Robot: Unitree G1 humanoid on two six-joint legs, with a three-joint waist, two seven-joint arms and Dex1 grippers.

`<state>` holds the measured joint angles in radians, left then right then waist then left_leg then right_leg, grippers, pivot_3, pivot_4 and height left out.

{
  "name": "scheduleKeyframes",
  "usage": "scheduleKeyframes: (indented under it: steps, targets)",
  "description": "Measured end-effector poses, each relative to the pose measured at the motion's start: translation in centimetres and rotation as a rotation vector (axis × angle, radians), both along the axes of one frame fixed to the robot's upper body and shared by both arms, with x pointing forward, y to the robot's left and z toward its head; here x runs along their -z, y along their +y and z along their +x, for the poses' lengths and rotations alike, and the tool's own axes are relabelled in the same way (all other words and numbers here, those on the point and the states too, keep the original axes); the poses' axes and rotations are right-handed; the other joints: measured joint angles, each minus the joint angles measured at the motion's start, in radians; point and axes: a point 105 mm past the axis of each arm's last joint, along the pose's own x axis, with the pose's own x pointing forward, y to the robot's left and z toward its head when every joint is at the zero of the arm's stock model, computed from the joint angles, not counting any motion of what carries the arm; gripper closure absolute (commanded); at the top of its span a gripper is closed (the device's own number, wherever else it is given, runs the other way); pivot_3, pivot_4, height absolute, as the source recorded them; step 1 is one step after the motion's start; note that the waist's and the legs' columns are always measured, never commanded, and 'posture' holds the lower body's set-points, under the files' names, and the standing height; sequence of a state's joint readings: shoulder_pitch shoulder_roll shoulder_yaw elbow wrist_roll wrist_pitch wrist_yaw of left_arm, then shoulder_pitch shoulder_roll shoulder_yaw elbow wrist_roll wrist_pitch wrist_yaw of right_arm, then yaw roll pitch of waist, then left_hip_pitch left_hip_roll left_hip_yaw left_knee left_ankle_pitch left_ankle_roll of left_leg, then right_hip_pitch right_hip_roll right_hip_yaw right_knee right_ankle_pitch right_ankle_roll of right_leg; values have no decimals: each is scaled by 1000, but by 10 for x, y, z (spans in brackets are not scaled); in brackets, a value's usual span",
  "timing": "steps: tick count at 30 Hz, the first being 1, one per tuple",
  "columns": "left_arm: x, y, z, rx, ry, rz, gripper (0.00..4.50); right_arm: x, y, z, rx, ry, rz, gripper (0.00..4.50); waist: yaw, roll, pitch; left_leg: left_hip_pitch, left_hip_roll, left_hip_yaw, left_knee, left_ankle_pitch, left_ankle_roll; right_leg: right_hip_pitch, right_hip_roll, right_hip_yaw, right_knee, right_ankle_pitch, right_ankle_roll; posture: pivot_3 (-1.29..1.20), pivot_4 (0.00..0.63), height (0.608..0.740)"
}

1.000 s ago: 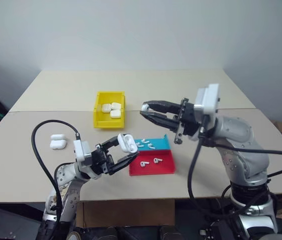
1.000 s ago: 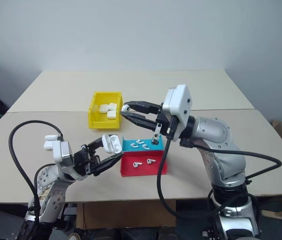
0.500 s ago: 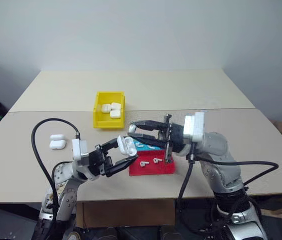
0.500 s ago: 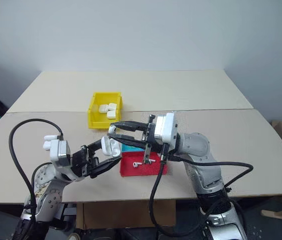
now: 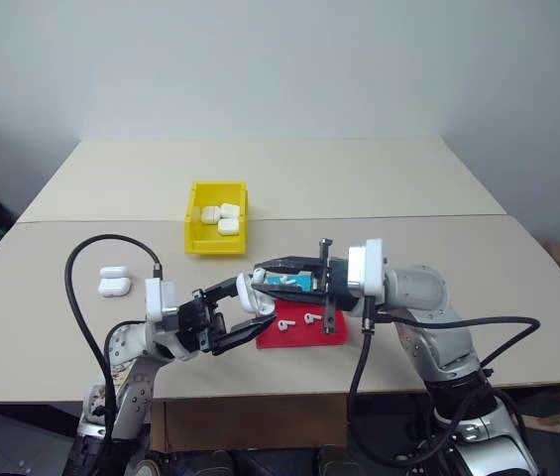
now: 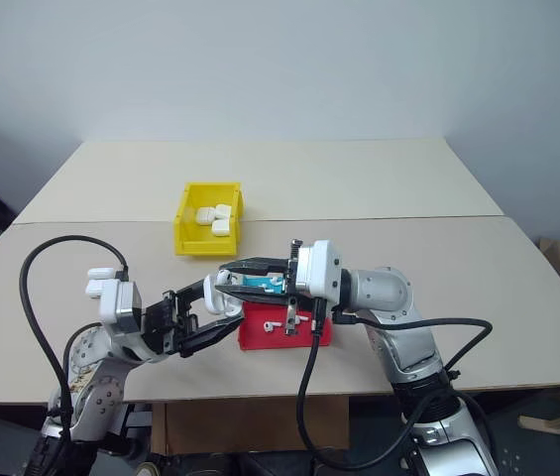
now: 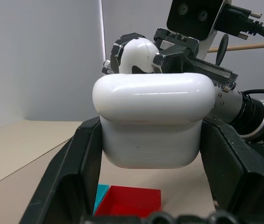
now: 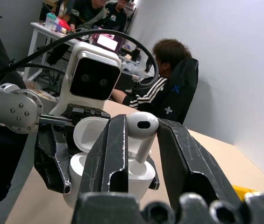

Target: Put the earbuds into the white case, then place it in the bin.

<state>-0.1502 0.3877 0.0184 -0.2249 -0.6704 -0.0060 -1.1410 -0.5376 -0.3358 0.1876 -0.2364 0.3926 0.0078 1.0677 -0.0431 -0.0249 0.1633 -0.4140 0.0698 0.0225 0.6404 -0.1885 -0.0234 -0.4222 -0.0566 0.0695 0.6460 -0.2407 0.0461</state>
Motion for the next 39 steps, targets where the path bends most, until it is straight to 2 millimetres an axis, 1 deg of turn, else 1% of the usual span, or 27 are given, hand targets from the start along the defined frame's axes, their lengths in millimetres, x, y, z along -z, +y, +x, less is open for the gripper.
scheduleKeyframes:
  steps: [5,23,26,28,39]
  targets:
    - [0,-1,-2,8,-2,3,1708,5,1,3,9,4,-19,3434,1,0,0,0,0,0,0,0,0,0,0,0,0,0,0,0,150,740]
    - [5,-1,-1,-7,14,19,1708,12,1,4,-10,0,-65,3434,1,0,0,0,0,0,0,0,0,0,0,0,0,0,0,0,150,740]
    - [5,-1,-2,-1,10,16,1708,12,0,4,-19,-2,-81,2826,1,0,0,0,0,0,0,0,0,0,0,0,0,0,0,0,150,740]
    - [6,-1,-1,0,11,22,1708,12,-1,5,-8,-5,-85,2230,1,0,0,0,0,0,0,0,0,0,0,0,0,0,0,0,150,740]
    - [8,-2,1,-2,9,43,1708,14,-4,6,-3,-7,-111,2230,1,0,0,0,0,0,0,0,0,0,0,0,0,0,0,0,150,740]
